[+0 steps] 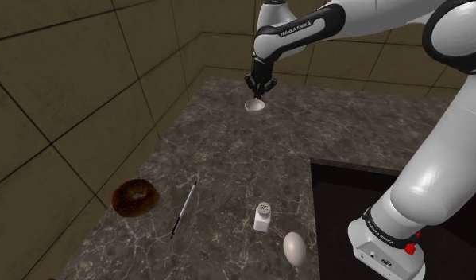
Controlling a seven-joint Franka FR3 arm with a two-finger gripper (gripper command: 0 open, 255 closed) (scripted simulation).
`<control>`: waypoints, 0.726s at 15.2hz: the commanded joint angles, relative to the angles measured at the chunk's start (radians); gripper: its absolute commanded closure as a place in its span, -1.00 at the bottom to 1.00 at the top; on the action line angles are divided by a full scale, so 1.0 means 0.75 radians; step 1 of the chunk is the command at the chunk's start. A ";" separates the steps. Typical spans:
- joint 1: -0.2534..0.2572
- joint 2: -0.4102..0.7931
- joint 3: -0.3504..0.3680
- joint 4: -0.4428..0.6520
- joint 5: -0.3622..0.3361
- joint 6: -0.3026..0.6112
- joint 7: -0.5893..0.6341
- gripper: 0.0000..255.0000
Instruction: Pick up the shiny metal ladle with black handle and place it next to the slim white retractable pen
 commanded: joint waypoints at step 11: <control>0.166 -0.303 0.173 -0.353 -0.018 0.039 0.353 1.00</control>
